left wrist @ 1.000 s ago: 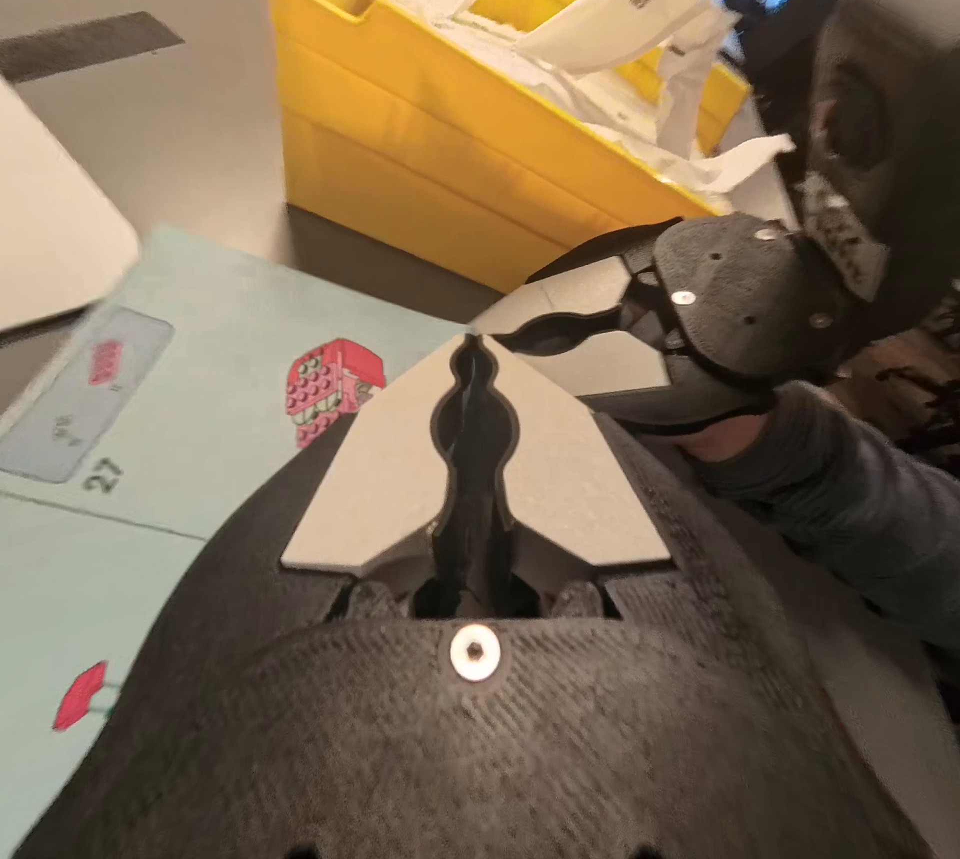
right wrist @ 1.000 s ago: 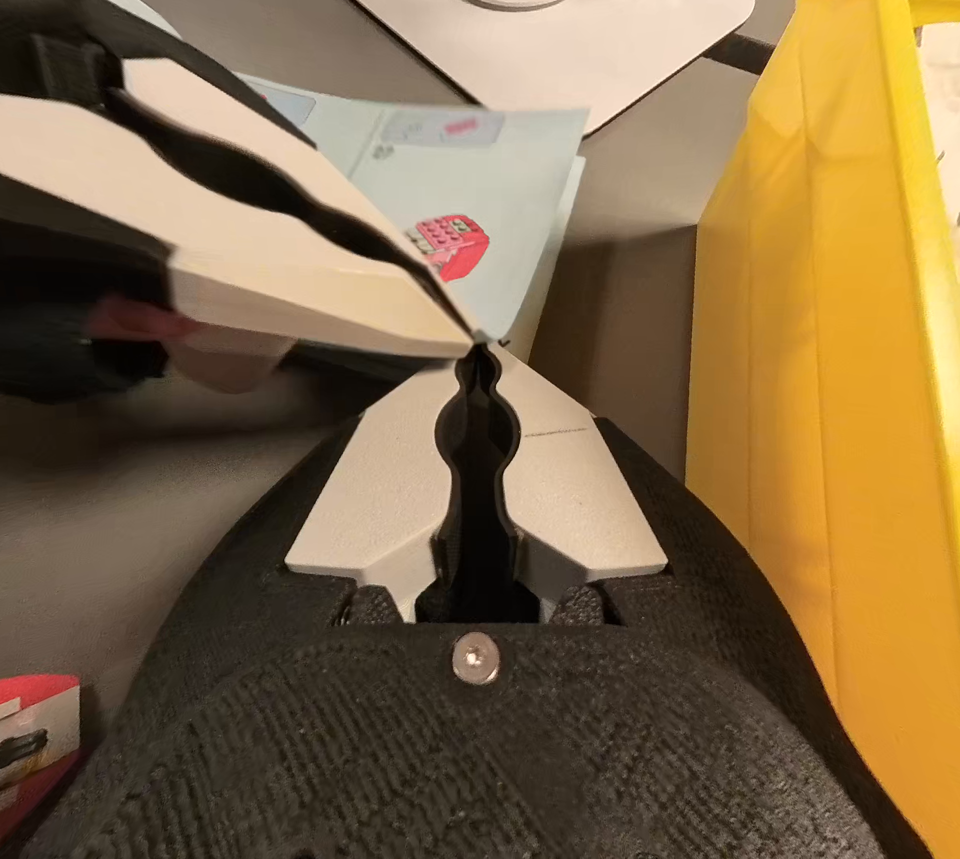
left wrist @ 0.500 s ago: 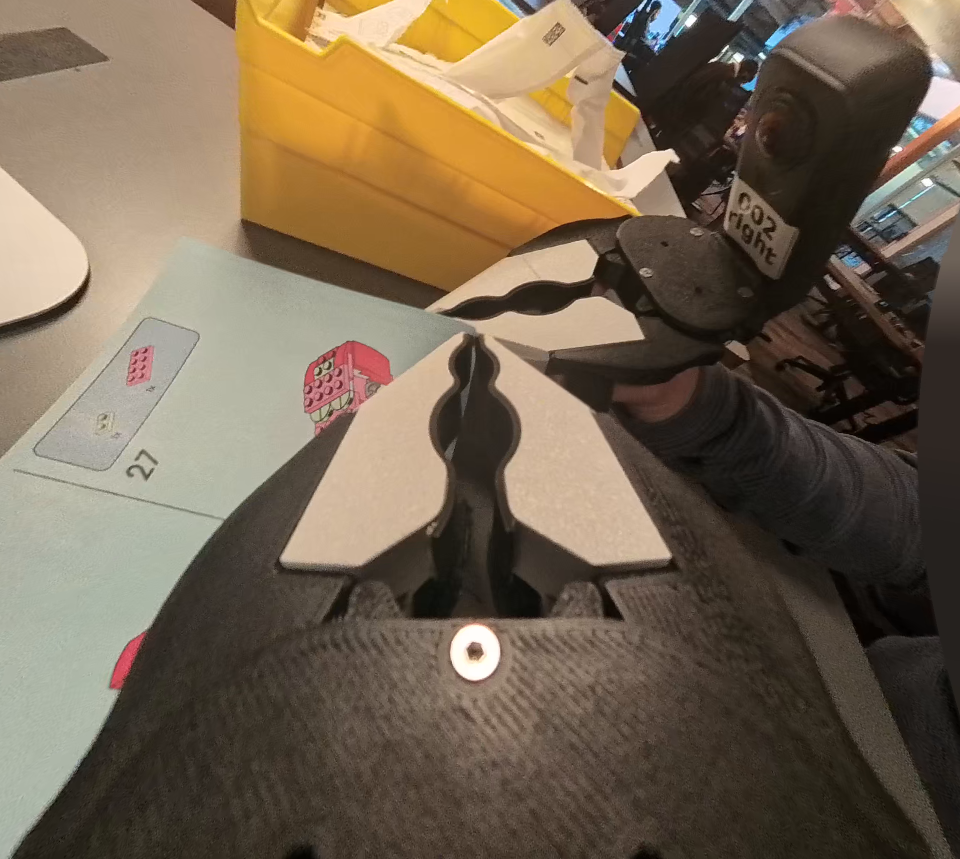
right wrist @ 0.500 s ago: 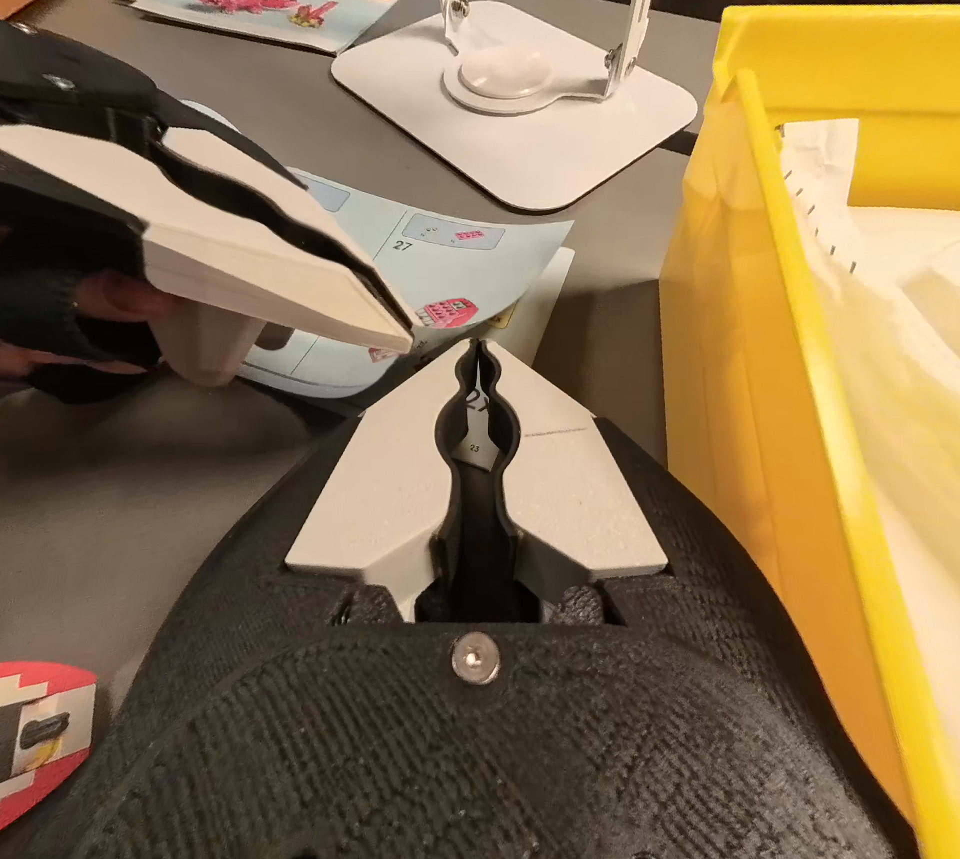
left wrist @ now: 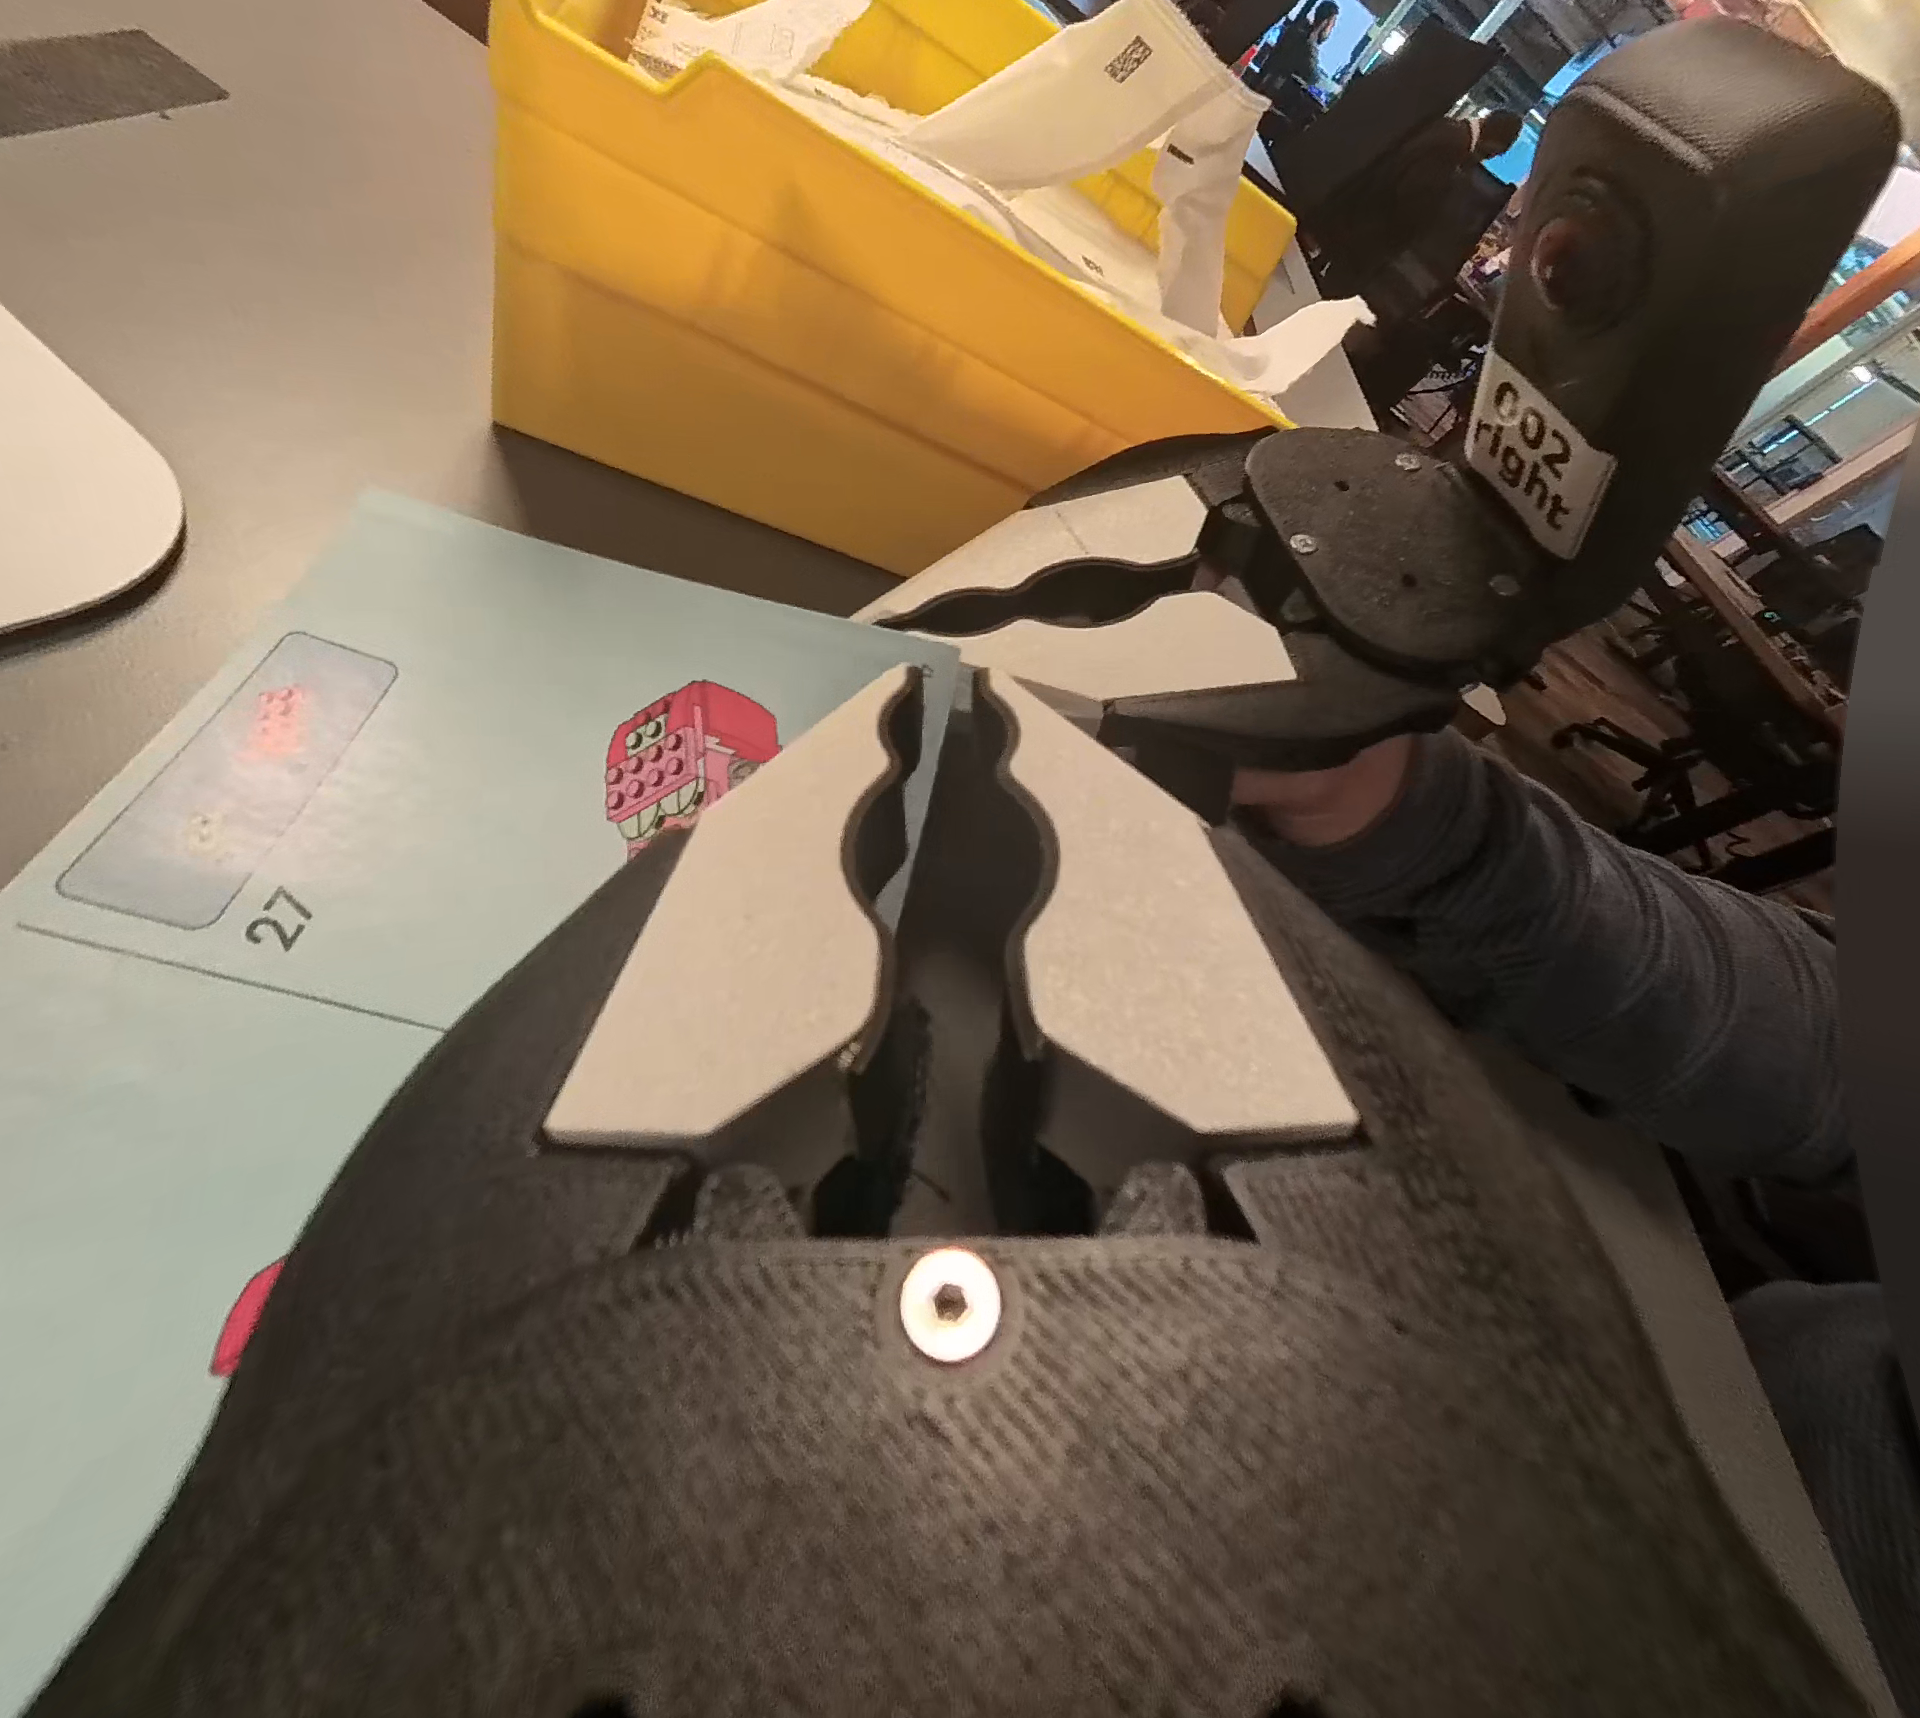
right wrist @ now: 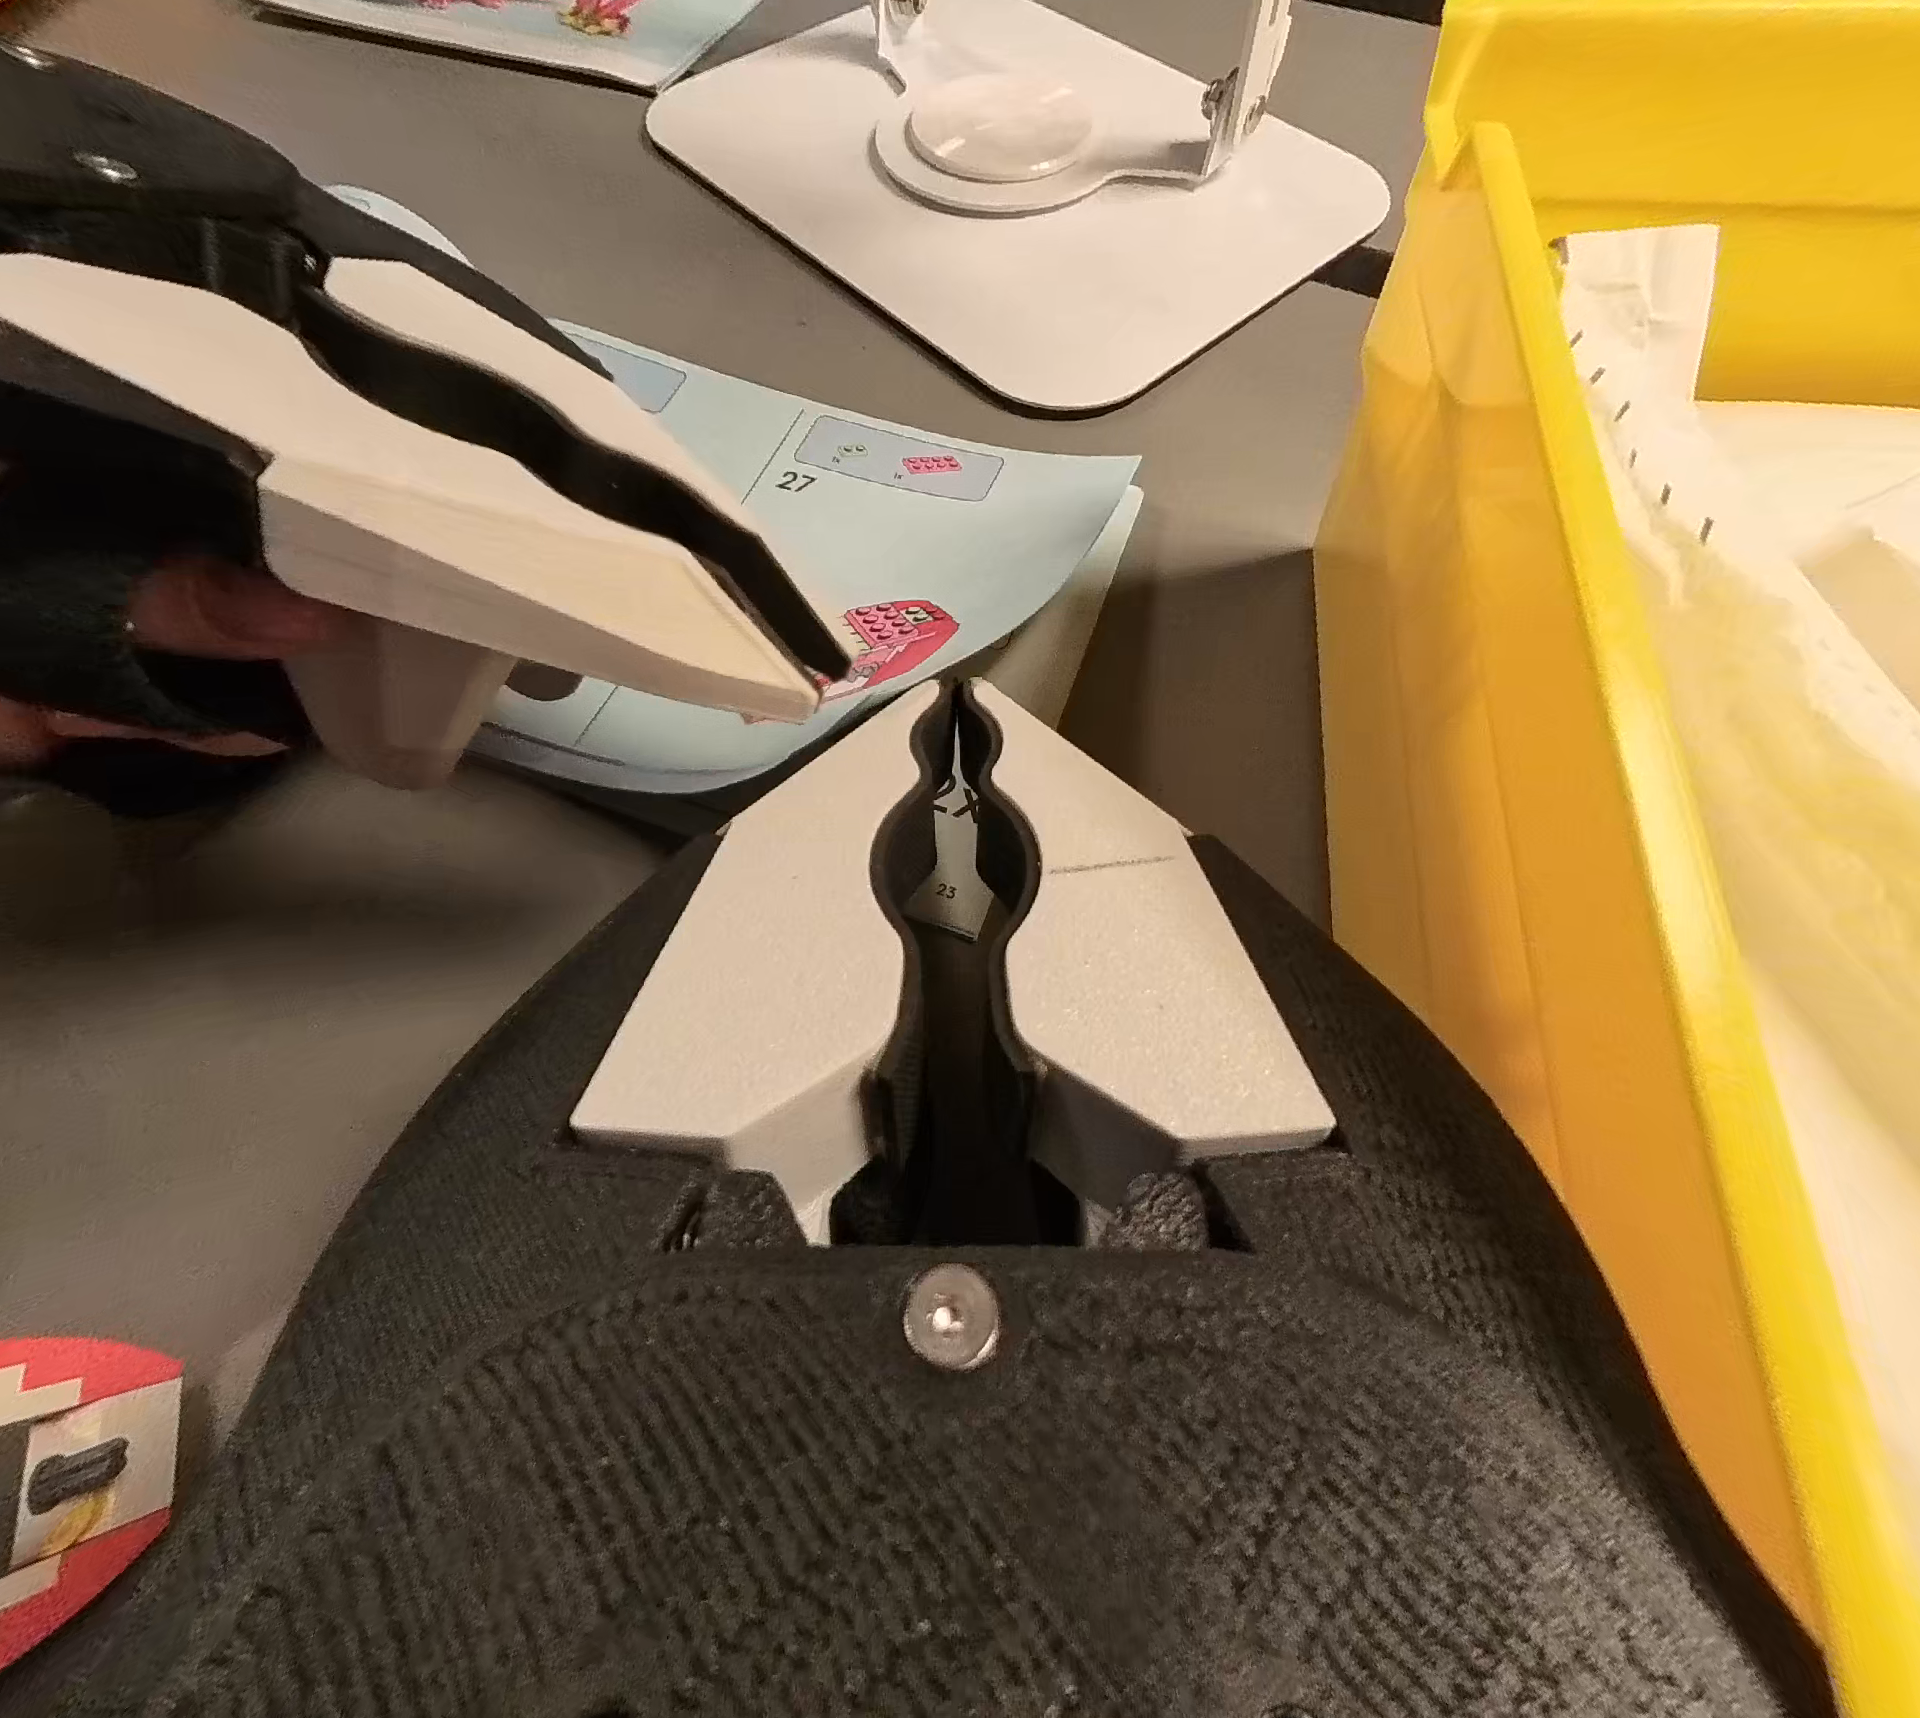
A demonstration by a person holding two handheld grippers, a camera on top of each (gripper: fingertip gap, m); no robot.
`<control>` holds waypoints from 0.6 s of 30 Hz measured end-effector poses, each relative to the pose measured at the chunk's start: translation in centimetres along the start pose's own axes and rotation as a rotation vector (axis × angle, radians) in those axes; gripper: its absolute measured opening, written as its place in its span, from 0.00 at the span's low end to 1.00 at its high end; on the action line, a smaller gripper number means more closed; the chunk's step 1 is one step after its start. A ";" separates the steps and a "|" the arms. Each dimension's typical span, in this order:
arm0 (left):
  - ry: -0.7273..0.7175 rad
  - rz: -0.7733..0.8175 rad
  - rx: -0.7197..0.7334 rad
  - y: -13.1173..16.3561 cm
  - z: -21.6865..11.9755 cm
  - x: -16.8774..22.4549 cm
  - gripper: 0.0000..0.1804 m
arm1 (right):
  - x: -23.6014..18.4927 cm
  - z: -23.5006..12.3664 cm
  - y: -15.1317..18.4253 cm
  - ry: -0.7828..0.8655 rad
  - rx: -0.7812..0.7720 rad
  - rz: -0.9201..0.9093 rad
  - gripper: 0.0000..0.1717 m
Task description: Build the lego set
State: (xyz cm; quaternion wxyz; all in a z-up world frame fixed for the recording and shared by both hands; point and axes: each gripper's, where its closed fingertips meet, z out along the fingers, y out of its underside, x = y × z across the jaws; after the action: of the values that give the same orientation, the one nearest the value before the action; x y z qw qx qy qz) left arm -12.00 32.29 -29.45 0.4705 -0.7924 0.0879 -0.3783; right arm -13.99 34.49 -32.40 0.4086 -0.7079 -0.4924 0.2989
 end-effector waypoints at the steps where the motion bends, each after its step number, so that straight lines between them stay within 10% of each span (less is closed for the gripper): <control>1: 0.003 0.001 0.000 0.0 0.1 0.1 0.05 | 0.0 0.0 0.0 0.000 0.000 0.000 0.00; 18: -0.049 0.047 -0.002 0.0 0.4 -0.2 0.11 | 0.1 0.0 0.0 0.001 0.000 0.000 0.00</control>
State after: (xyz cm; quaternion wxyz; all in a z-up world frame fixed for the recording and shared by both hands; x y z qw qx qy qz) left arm -11.92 32.71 -29.65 0.4806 -0.7995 0.0951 -0.3474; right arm -13.99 34.55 -32.42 0.4087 -0.7081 -0.4923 0.2986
